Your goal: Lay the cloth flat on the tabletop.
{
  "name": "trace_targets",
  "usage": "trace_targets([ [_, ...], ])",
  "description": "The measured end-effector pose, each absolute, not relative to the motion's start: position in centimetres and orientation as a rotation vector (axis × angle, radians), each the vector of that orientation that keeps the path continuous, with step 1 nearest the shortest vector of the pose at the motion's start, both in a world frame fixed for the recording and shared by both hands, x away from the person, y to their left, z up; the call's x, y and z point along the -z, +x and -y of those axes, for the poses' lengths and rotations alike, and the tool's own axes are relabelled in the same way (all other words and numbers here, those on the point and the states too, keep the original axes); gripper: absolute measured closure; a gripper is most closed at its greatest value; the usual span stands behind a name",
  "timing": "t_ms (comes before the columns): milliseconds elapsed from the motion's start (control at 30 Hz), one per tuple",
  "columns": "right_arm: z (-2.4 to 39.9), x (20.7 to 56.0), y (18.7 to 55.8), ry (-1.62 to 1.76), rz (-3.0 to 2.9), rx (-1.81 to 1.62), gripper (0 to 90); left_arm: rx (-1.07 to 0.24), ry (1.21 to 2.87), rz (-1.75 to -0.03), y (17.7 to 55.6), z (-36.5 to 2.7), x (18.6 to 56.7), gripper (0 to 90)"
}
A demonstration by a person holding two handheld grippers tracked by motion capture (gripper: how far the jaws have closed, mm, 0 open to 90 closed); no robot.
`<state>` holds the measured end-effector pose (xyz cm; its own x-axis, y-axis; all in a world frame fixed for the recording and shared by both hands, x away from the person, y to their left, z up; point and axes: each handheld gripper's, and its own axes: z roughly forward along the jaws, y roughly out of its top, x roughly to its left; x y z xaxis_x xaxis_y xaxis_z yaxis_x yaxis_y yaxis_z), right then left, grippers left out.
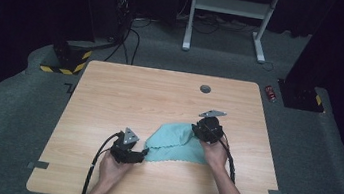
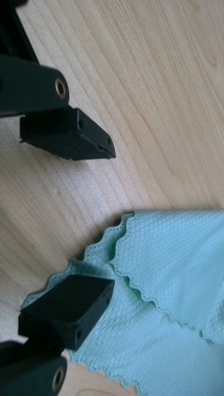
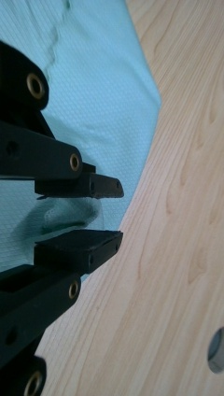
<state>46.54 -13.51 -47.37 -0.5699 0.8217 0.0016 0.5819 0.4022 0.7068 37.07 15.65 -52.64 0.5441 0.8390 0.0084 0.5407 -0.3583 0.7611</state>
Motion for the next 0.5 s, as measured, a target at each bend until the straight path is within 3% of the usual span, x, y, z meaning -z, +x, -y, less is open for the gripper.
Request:
trace_targets([
  [267,15.4,48.2,42.6,1.169,-2.31,-1.041,73.0,-0.543,2.106,-1.043,38.1,-13.6,50.9,38.9],
  [500,14.3,49.6,40.7,1.09,-2.383,-1.033,72.8,-0.537,2.188,-1.009,38.9,-12.3,51.1,44.2],
])
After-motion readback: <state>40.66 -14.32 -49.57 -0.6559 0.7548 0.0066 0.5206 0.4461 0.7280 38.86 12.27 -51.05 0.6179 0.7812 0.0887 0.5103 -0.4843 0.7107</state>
